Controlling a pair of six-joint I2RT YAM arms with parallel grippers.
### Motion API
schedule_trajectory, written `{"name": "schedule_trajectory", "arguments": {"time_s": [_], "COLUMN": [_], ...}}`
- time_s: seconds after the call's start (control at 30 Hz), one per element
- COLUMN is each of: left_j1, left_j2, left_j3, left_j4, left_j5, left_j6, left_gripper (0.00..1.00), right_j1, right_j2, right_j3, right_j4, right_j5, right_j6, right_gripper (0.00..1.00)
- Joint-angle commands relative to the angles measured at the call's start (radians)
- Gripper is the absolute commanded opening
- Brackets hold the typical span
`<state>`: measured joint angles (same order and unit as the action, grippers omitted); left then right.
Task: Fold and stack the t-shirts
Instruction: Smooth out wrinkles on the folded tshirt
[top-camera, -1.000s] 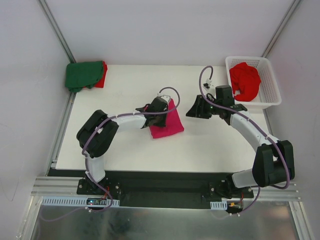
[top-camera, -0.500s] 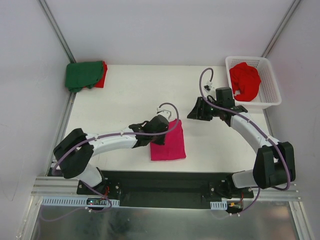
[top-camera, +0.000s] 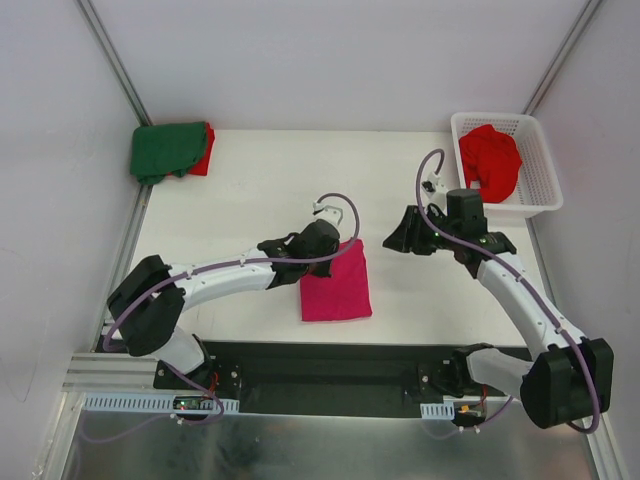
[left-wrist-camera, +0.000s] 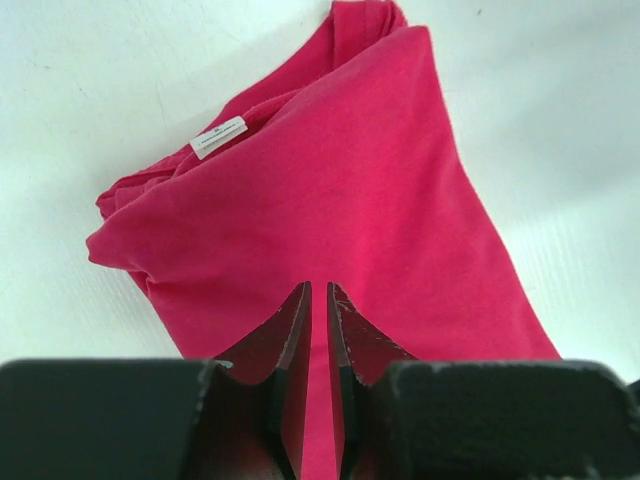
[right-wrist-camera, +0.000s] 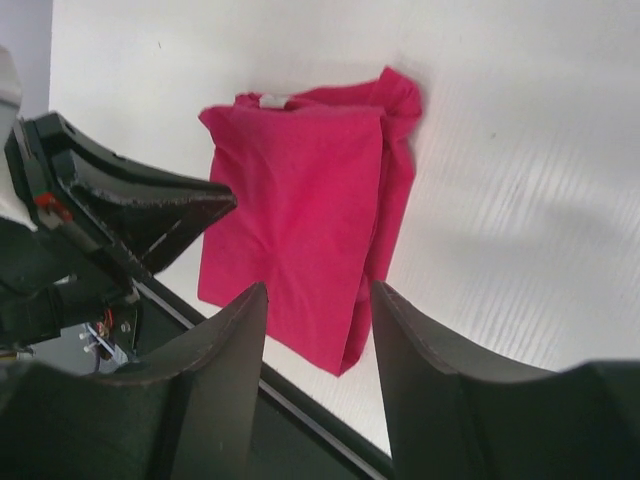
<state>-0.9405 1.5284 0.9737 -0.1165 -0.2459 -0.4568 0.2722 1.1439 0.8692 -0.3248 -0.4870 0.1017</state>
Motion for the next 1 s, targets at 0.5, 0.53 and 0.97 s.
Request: {"name": "schedule_trajectory", "arguments": {"time_s": [0.5,0.53,0.97], "left_j1": [0.098,0.107,0.206], "left_j2": [0.142,0.151,0.305], "left_j3": [0.0,0.0,0.046], "left_j4": [0.103,0.113,0.207], "left_j5": [0.089,0.105,0.244], "left_j6": [0.024,0.021,0.023], "left_gripper": [0.0,0.0,0.0], "right_j1": [0.373,0.418,0.714], "right_j2": [-0.257,-0.26,-0.124], "right_j3": [-0.232,-0.243,-0.365], "right_j4": [-0.053,-0.042,0.087], "right_j5": [0.241,0.263,0.643], "right_j6": [0.214,0.228,0.444], "right_gripper": [0.01,0.01,0.01]}}
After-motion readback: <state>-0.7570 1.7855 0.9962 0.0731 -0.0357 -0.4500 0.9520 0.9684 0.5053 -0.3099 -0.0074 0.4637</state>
